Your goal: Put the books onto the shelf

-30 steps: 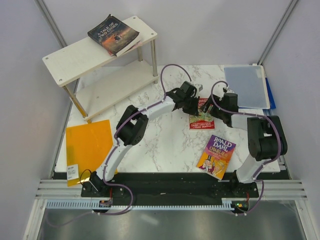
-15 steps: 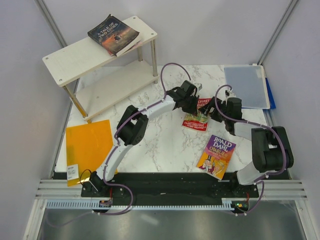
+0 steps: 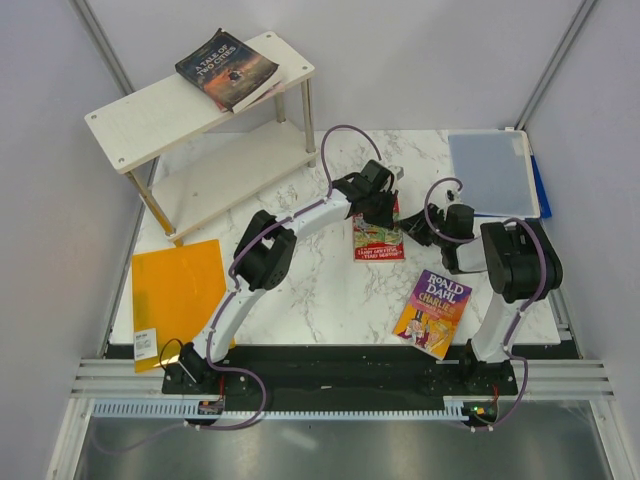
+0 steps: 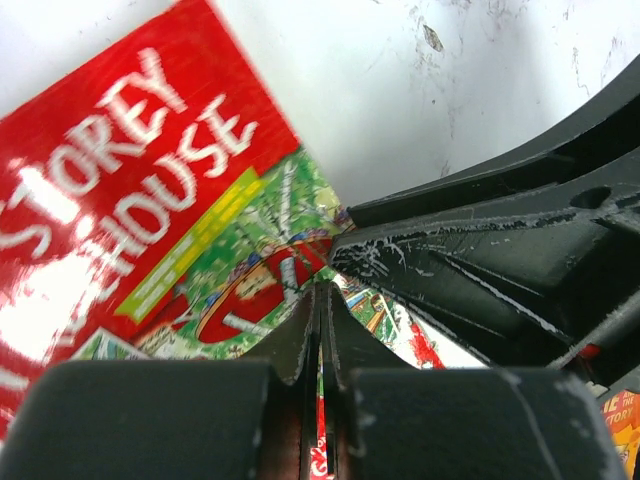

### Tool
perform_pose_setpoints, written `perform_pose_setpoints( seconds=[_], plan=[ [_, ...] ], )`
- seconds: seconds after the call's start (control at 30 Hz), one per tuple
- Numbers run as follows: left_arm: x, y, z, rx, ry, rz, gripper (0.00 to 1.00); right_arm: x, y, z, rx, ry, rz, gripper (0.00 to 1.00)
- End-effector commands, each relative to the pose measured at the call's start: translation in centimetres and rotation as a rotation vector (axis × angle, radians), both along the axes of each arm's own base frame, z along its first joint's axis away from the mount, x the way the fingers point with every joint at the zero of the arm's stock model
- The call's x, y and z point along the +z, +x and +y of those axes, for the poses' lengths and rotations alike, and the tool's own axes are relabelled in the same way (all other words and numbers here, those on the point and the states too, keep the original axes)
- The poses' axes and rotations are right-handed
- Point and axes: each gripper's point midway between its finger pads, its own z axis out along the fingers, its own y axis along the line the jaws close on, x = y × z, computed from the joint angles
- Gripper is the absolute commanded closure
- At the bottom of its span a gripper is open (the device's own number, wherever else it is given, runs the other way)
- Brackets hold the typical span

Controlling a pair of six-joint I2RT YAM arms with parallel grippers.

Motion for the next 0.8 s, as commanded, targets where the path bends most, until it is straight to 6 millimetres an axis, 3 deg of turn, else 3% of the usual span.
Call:
perform_pose_setpoints(
  seconds=[0.0,0.07,0.17,0.27,0.33,0.37,0.4,0.43,0.47,0.5,0.53,0.6,0.63,0.67,0.77],
  plan=[
    [-5.2,-2.3,1.3,-0.014,0.113,0.106,0.98,6.5,0.5,3.8,0.136,0.208,-0.212,0.69],
    [-5.3,-2.3,1.5,-0.008,0.125,0.106,0.98,6.9,0.8,4.0,0.143,0.225,-0.229,0.70],
    [-4.1,-2.0,2.4,0.023,0.148,0.072,0.98,6.7,1.0,4.1,0.148,0.227,-0.222,1.00],
    [-2.9,-1.7,4.0,0.061,0.189,0.030,0.98,6.4,0.9,4.2,0.157,0.220,-0.213,1.00],
    [-0.5,-1.5,4.7,0.071,0.180,-0.007,0.98,6.3,0.8,4.2,0.168,0.210,-0.213,1.00],
    [-0.8,-1.8,5.6,0.083,0.199,0.000,0.96,6.3,0.8,4.2,0.170,0.208,-0.209,1.00],
    [0.7,-1.9,6.0,0.094,0.185,-0.014,0.92,6.3,0.8,4.2,0.170,0.207,-0.210,1.00],
    [0.9,-2.0,6.5,0.107,0.192,-0.012,0.79,6.4,0.7,4.3,0.175,0.207,-0.207,1.00],
    [0.0,-2.6,7.8,0.125,0.229,0.001,0.73,6.5,0.7,4.3,0.180,0.206,-0.211,1.00],
    [1.5,-2.6,8.2,0.146,0.215,-0.018,0.67,6.6,0.7,4.3,0.184,0.205,-0.211,1.00],
    [1.6,-2.7,8.7,0.163,0.221,-0.023,0.60,6.7,0.6,4.4,0.188,0.205,-0.209,1.00],
    [1.4,-3.0,10.1,0.200,0.226,-0.033,0.55,6.8,0.6,4.4,0.193,0.197,-0.214,1.00],
    [3.0,-2.9,10.3,0.208,0.193,-0.060,0.52,6.9,0.6,4.4,0.195,0.195,-0.211,1.00],
    [2.2,-3.6,11.2,0.211,0.204,-0.043,0.50,6.9,0.6,4.4,0.199,0.193,-0.212,1.00],
    [2.6,-4.2,12.4,0.222,0.207,-0.052,0.49,6.8,0.5,4.7,0.214,0.176,-0.202,1.00]
  ],
)
